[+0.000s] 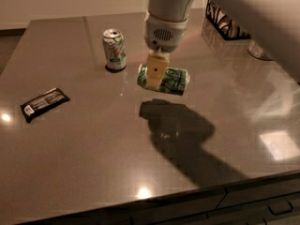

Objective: Pick green can

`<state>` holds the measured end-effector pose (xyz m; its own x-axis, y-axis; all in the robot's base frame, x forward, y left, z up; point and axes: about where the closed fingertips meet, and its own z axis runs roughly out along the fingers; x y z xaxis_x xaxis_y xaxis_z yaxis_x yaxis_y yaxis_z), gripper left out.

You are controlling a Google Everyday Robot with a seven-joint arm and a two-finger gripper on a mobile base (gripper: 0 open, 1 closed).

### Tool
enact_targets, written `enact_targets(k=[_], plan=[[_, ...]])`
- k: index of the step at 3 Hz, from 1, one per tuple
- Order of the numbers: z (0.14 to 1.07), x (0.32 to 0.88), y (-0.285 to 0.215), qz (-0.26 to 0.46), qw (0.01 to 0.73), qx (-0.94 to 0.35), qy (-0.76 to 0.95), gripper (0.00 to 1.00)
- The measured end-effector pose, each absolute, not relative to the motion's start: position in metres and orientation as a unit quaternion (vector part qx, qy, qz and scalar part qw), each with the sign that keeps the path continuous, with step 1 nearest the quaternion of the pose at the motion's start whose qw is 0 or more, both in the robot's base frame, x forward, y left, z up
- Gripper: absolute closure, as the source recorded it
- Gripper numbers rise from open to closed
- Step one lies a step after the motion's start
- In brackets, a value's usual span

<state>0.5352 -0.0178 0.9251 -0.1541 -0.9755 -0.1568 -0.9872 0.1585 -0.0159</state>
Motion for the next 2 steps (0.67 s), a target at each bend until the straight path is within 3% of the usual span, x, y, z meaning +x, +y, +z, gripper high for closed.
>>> enact_targets(k=[2], plan=[[0.9792,0.5419,0.0029,0.041,0.133,-0.673,0.726,1.0]])
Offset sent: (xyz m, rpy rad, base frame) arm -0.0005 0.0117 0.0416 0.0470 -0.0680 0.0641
